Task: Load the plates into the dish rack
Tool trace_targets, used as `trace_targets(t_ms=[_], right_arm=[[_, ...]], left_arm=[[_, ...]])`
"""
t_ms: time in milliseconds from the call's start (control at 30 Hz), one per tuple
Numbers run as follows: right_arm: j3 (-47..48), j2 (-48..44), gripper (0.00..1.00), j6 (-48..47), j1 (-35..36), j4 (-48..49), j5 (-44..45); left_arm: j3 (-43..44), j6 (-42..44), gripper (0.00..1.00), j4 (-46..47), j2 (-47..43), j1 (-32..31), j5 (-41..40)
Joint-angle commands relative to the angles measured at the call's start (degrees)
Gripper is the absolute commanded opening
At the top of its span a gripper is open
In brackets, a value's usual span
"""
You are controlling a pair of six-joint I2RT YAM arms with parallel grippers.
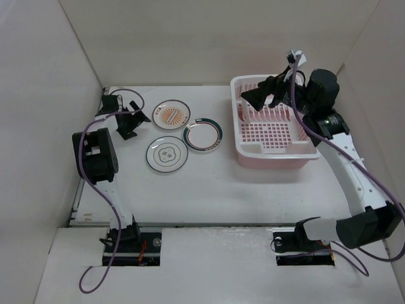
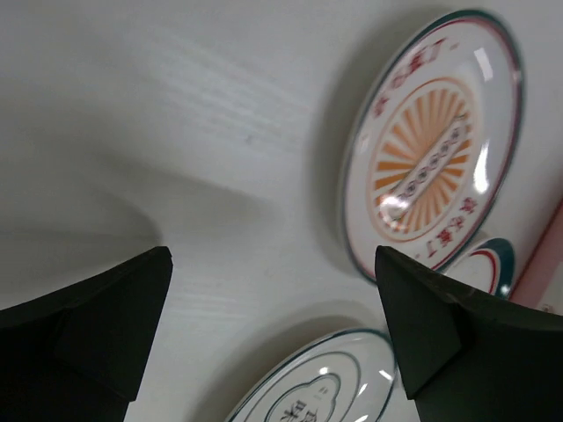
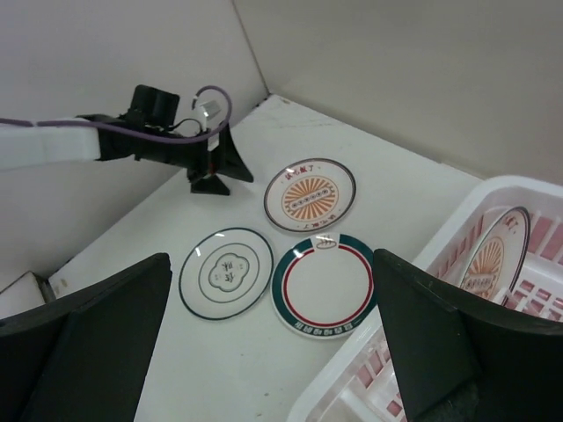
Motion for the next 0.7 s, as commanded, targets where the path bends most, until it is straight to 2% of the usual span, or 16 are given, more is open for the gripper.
trace_targets(t_ms=[0,233,467,667], right_arm=[[1.6,-3.5,1.00,-2.1,0.6,-0.8,-3.2],[2.7,-5.8,1.00,-4.0,0.6,-4.3,-2.6],[3.9,-5.8,1.00,-4.7,1.1,-5.6,-2.6],[6.4,-4.7,1.00,-4.7,1.1,-5.6,-2.6]], left_arm=[[5.6,0.3,0.99,4.3,4.0,-0.5,8.7],[10.1,-1.7,0.98,5.7,12.5,-1.8,12.7],[12.8,-2.9,0.95,4.8,14.7,-3.4,11.6],[16.4,-2.9,0.83,2.7,16.7,-3.4,10.9]])
